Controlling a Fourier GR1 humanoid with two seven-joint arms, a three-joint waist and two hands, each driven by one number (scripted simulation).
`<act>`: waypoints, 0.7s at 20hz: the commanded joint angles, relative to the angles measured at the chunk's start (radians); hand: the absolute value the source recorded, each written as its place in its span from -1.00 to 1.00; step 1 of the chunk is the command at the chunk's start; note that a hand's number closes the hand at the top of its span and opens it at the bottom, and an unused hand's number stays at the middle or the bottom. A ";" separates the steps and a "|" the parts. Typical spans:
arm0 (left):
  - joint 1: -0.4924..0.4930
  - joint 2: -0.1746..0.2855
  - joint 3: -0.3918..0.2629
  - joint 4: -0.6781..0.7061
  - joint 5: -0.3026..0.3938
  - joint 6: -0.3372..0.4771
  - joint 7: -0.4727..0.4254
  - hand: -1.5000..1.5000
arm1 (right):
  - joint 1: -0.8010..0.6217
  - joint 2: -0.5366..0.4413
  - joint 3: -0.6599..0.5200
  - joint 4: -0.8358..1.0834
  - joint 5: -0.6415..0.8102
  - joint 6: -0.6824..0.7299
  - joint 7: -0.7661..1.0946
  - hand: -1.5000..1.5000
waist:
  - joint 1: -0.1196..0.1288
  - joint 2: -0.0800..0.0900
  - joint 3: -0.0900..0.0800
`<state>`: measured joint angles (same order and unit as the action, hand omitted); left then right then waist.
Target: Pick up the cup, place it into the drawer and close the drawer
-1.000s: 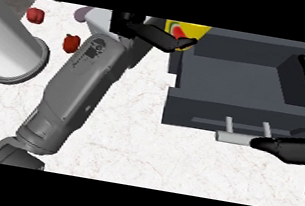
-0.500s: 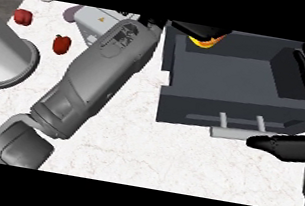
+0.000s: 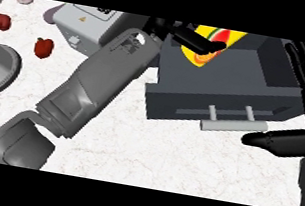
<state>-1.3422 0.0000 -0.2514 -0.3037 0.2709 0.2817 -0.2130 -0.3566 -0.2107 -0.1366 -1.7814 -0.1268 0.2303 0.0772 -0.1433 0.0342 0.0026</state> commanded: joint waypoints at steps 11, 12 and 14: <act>0.066 0.000 -0.058 -0.074 0.192 -0.011 -0.102 -1.00 | -0.074 0.028 0.109 0.031 -0.142 0.162 0.017 1.00 | -0.080 0.017 -0.001; 0.081 0.000 -0.036 -0.080 0.220 -0.037 -0.132 -1.00 | -0.063 0.036 0.141 0.014 -0.146 0.191 0.000 1.00 | -0.072 0.019 -0.002; 0.065 0.000 -0.034 -0.111 0.259 -0.064 -0.147 -1.00 | -0.078 0.041 0.194 0.021 -0.191 0.259 0.013 1.00 | -0.062 0.015 -0.002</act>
<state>-1.2695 0.0000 -0.3021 -0.3724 0.4585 0.2475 -0.3227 -0.4248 -0.1792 -0.0145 -1.7621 -0.2571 0.3930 0.0856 -0.2095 0.0509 0.0008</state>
